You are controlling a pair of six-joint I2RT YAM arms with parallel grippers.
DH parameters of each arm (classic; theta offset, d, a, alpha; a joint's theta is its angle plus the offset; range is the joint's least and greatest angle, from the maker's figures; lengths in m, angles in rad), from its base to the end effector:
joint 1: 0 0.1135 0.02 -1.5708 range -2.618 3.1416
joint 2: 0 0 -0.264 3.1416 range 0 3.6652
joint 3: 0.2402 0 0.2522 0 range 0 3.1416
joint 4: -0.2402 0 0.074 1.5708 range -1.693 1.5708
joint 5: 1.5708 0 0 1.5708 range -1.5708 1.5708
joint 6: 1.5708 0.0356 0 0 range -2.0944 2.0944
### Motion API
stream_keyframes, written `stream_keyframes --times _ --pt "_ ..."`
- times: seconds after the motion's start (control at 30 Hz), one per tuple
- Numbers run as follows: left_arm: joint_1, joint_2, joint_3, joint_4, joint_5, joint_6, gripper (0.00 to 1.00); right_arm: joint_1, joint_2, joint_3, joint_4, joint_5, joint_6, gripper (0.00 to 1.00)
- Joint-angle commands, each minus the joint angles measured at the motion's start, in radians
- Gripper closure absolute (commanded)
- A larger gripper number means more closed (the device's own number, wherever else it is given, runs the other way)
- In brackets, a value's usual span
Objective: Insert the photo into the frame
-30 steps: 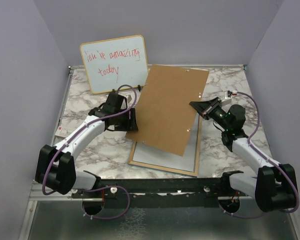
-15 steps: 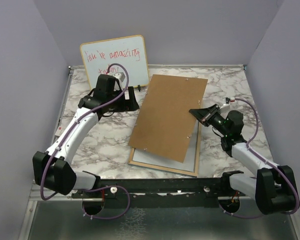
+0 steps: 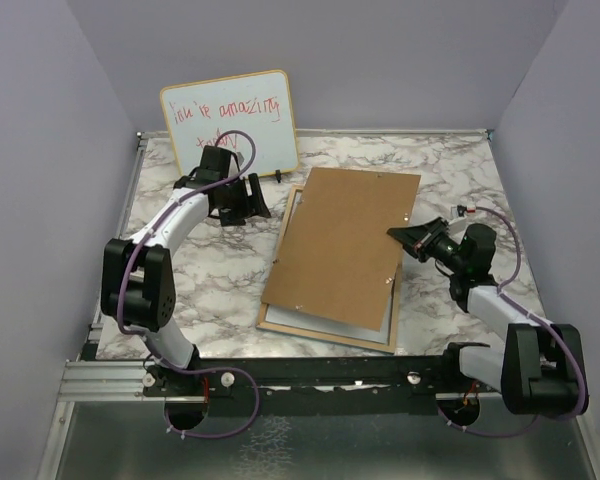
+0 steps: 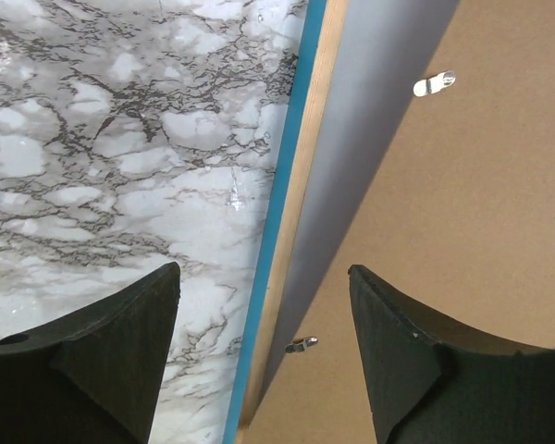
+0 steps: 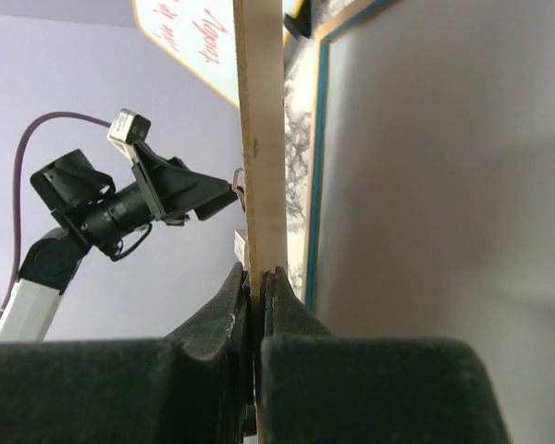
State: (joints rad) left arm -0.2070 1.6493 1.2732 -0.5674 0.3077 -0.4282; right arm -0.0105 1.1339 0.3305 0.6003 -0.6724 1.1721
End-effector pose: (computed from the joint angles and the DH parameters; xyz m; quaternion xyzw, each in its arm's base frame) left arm 0.3442 -0.0833 0.2551 -0.0568 0.9395 -0.2337 0.2441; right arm 0.2215 0.0198 0.1975 0.2349 0.7237 0.5410 0.3583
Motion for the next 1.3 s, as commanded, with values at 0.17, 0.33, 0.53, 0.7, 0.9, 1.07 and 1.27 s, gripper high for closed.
stream_keyframes --times 0.17,0.33,0.53,0.7,0.9,1.07,1.27 --pt "-0.005 0.134 0.021 0.097 0.068 -0.019 0.32 -0.027 0.119 0.045 -0.034 -0.185 -0.066 0.99" --pt "-0.003 0.188 -0.005 0.138 0.075 -0.027 0.35 -0.027 0.175 0.033 0.058 -0.192 -0.046 0.99" --pt "-0.009 0.247 -0.01 0.156 0.105 -0.032 0.41 -0.028 0.239 0.051 0.098 -0.193 -0.076 1.0" --pt "-0.027 0.284 -0.002 0.156 0.126 -0.029 0.45 -0.028 0.287 0.092 0.096 -0.206 -0.137 0.99" --pt "-0.045 0.32 -0.004 0.155 0.141 -0.029 0.49 -0.028 0.326 0.137 0.051 -0.219 -0.213 0.99" --pt "-0.059 0.335 -0.009 0.156 0.136 -0.032 0.55 -0.029 0.347 0.129 0.062 -0.209 -0.218 1.0" --pt "-0.069 0.339 -0.015 0.156 0.137 -0.035 0.62 -0.027 0.342 0.117 0.016 -0.172 -0.268 0.99"
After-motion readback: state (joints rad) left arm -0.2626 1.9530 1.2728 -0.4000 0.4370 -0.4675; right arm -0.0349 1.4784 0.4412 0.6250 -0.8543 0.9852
